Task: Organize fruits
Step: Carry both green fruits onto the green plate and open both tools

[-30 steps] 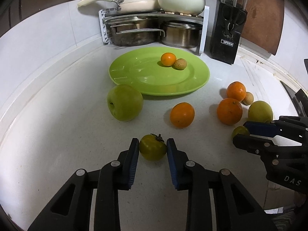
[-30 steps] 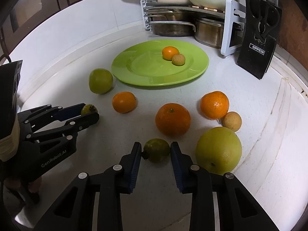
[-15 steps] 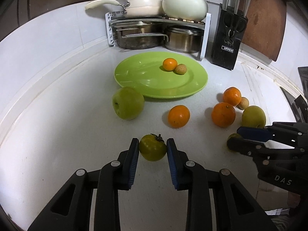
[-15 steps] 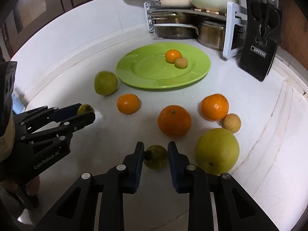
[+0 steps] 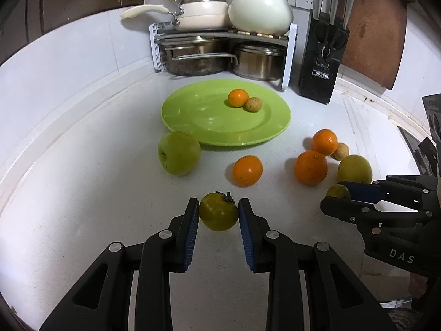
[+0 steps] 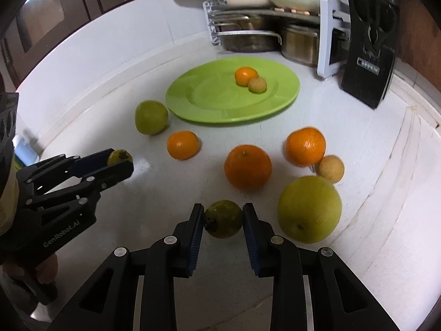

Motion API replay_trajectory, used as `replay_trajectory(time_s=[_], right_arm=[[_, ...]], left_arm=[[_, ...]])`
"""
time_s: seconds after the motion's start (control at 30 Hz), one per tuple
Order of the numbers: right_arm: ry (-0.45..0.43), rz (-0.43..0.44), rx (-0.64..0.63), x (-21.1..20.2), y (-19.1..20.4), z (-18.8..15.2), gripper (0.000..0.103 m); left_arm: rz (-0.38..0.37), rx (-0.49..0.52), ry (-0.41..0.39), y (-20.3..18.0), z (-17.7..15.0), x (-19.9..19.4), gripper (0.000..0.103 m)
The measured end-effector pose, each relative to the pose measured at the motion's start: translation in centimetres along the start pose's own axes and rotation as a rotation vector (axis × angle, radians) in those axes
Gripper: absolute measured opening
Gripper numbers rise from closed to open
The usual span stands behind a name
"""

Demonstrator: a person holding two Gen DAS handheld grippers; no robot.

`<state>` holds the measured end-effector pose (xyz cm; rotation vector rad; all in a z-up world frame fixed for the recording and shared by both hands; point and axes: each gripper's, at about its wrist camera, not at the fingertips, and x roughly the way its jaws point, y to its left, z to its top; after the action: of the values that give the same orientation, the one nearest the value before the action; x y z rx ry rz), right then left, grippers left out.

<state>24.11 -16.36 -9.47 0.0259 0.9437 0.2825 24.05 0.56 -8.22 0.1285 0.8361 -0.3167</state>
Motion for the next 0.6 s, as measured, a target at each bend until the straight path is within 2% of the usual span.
replay_trajectory(time_s=[0.33,0.6], right_arm=[[-0.088,0.046,-0.042,-3.0,0.3,2.0,0.03],[-0.142,0.092,-0.086,-4.2,0.0,4.7,0.03]], left_arm=[[0.016,-0.017,-0.08,-0.9,1.7,-3.2,0.03],[0.031,-0.033,-0.121,-1.3,3.7,-4.4,0.029]])
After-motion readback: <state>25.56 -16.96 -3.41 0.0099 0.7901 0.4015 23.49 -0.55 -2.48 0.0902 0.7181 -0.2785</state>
